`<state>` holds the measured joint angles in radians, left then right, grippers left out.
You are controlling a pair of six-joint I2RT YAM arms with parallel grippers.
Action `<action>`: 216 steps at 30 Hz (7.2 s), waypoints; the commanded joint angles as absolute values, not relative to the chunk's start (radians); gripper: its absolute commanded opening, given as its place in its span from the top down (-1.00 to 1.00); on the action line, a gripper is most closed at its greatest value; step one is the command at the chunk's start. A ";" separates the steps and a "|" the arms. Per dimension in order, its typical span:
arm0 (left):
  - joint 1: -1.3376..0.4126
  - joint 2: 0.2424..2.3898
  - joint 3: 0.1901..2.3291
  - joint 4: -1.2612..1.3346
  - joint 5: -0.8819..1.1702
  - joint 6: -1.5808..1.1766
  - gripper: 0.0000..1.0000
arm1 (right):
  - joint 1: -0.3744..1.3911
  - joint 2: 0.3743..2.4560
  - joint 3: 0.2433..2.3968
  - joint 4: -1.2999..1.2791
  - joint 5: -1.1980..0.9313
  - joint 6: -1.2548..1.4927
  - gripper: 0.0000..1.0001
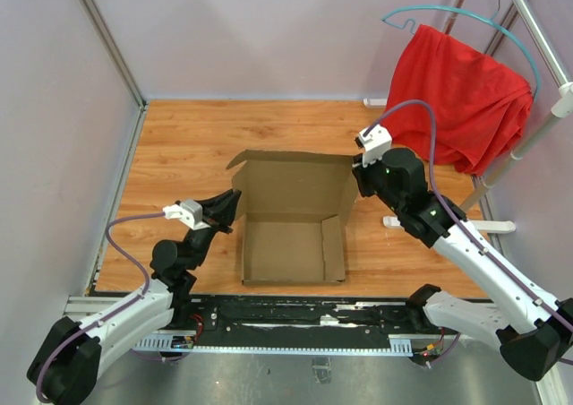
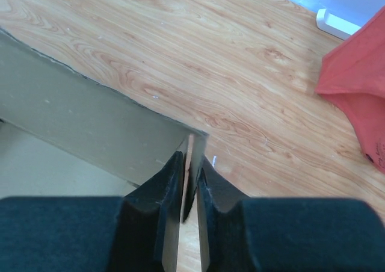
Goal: Fold the paper box
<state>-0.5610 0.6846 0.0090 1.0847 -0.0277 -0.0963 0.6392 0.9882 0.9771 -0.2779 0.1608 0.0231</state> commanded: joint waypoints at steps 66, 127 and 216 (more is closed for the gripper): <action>-0.571 0.591 0.288 0.180 -0.260 -0.421 -0.08 | 0.631 1.372 0.798 -0.377 0.005 0.477 0.15; -0.571 0.501 0.299 0.073 -0.300 -0.433 -0.04 | 0.367 2.068 1.816 -0.625 -0.033 0.329 -0.15; -0.498 1.228 0.575 0.555 -0.222 -0.256 0.99 | 0.405 1.187 0.620 0.464 -0.031 0.382 0.97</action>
<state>-0.4969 1.3201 0.6670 0.3901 -0.2340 -0.3073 0.3935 1.2064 0.6250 0.4301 -0.0154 0.3782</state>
